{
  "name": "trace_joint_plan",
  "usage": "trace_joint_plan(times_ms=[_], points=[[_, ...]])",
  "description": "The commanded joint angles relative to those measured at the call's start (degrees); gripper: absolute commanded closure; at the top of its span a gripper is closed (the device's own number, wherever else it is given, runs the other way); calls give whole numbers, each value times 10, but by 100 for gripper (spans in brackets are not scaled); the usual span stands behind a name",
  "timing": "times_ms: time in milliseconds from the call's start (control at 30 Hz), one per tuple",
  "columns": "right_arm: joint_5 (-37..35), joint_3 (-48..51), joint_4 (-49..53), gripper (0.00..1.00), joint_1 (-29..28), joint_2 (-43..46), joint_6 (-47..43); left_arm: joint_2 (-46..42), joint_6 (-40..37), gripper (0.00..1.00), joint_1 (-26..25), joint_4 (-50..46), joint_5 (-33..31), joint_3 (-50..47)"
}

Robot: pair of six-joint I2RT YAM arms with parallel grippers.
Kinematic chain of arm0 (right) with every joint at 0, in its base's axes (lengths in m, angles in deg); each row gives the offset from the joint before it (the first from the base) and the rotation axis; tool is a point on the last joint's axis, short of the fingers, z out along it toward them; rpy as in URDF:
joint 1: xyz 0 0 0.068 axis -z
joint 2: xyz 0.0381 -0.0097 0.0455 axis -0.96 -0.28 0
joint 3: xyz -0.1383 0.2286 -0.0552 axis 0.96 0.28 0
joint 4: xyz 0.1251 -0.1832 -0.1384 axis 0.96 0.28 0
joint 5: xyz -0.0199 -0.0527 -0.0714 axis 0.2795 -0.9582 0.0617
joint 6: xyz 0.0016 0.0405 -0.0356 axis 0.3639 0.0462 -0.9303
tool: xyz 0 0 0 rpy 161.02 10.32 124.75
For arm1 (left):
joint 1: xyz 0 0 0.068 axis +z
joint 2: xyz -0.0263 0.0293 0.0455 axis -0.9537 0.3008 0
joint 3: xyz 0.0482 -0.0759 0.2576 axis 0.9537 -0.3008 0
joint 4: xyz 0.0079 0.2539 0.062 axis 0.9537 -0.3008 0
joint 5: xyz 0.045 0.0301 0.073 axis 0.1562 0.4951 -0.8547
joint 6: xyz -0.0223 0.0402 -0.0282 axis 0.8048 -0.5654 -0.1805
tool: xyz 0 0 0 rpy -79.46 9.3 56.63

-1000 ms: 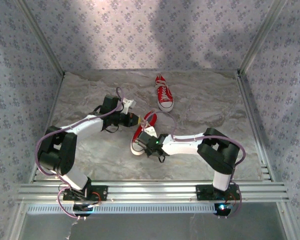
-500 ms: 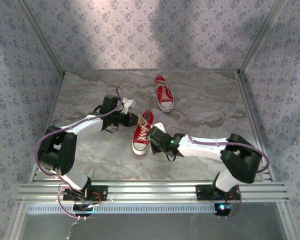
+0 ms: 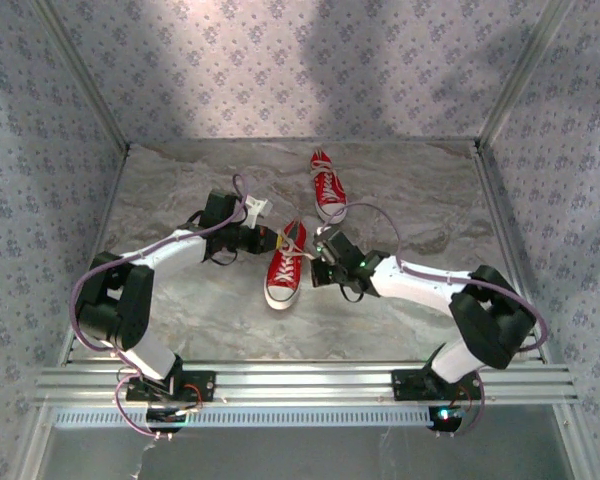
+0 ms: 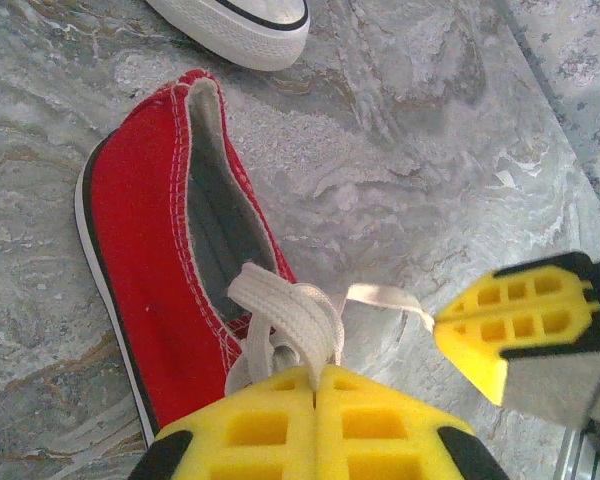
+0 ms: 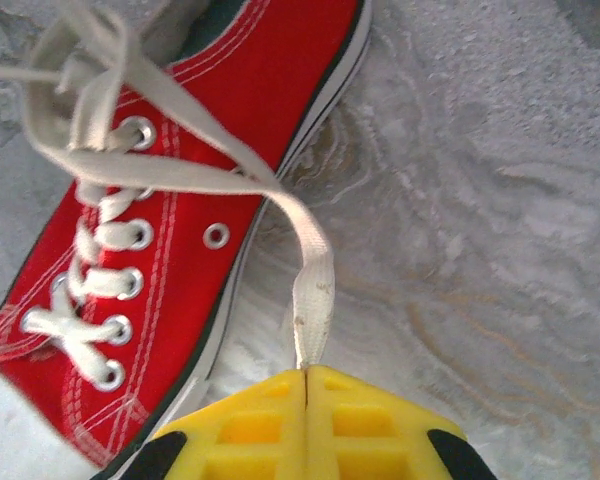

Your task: Tie the shoes

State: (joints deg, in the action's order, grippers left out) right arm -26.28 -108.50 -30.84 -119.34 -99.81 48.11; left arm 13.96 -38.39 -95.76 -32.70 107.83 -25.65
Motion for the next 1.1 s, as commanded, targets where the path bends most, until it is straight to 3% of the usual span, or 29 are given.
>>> trace_joint_plan(times_ms=[0,367,767,1067], points=[[5,-44,23,100,21,-27,-42,-5,-11,100,-2,4,19,12],[-8,-126,32,100,37,-43,-122,-6,-4,100,-5,8,16,9],[203,-221,-2,99,90,-129,-119,-10,3,100,-6,28,10,-4],[247,-295,18,96,100,-211,-104,-15,10,100,-6,38,8,-14]])
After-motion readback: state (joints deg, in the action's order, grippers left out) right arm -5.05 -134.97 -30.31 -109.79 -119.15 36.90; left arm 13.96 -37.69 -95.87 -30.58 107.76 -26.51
